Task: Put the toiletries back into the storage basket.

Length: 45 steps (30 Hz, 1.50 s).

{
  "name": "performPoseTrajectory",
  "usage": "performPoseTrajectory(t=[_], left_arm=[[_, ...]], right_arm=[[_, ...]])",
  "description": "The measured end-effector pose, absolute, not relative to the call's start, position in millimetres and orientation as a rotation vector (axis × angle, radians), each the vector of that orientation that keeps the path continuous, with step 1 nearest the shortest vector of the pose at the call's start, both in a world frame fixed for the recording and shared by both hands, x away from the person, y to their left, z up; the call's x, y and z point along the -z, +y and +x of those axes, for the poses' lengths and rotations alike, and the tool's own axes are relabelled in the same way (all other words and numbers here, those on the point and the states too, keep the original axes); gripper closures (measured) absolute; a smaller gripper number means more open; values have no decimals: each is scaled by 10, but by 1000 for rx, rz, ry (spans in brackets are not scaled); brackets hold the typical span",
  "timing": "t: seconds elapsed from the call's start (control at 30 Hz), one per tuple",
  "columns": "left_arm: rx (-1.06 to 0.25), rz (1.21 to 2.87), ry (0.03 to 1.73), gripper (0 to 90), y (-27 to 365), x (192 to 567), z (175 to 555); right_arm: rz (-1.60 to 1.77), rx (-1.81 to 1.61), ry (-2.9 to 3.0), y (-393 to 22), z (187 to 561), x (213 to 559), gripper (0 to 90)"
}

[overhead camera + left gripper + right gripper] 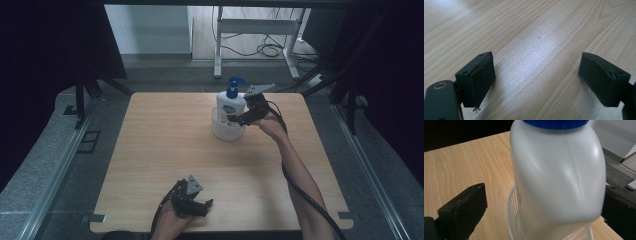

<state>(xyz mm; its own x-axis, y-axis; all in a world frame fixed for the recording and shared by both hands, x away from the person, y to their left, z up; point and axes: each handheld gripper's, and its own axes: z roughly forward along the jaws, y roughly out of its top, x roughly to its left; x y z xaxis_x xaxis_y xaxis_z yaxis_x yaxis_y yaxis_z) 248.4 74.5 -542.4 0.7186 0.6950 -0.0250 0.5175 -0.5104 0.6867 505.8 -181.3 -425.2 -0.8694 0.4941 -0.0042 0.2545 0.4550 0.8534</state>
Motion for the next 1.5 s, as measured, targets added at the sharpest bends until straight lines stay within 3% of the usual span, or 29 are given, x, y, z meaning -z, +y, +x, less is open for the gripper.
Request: performPoseTrajectory(t=[1.5], left_arm=[[-333, 2228, 917, 134, 743, 5425, 2484]], right_arm=[[666, -1312, 2435, -2066, 4506, 4319, 11]])
